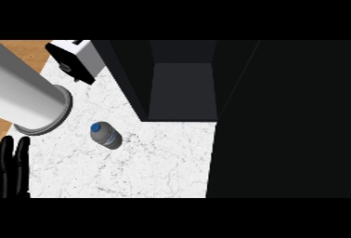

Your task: Pick up the bottled water, place it into the cabinet and close the cabinet

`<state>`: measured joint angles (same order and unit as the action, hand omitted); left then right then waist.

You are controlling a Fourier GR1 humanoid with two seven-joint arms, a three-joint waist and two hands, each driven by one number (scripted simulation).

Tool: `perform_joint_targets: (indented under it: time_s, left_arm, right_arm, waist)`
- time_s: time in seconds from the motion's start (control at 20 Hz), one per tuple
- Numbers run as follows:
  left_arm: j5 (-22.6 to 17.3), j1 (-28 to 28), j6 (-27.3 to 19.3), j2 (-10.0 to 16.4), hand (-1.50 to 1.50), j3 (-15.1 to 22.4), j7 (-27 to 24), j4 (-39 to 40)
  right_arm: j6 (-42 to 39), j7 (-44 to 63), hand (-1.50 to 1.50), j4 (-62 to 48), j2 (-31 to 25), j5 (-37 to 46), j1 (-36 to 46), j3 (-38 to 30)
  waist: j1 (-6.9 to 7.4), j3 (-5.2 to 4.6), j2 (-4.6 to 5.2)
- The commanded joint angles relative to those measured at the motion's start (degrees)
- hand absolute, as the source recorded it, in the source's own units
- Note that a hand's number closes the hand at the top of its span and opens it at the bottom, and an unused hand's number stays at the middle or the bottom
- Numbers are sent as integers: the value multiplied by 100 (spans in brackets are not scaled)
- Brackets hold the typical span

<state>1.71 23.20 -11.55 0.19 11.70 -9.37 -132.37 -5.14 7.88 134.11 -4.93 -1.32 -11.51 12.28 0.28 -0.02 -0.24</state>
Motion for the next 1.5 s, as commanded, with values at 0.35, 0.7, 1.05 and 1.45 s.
perform_joint_targets:
  time_s: [0.35, 0.7, 1.05, 1.45]
  left_arm:
    - [582, 864, -614, -17, -150, 952, 5, -361]
    - [772, 730, -680, 60, -150, 779, 458, -200]
    - [387, 291, -559, 140, -150, 223, 467, 499]
    - [-273, -806, -478, 160, -150, -871, 82, 1973]
  right_arm:
    - [296, 699, -150, 695, 275, 789, -54, 1046]
    - [456, 1170, -150, 1212, 149, 532, -94, 968]
    - [690, 1171, -150, 1480, 80, 1057, -350, 1622]
    - [898, 1314, -150, 1277, -36, 1044, -55, 1756]
  waist:
    - [-9, 1, 12]
    - [-36, 3, 15]
    - [-77, 1, 6]
    - [-99, -1, 19]
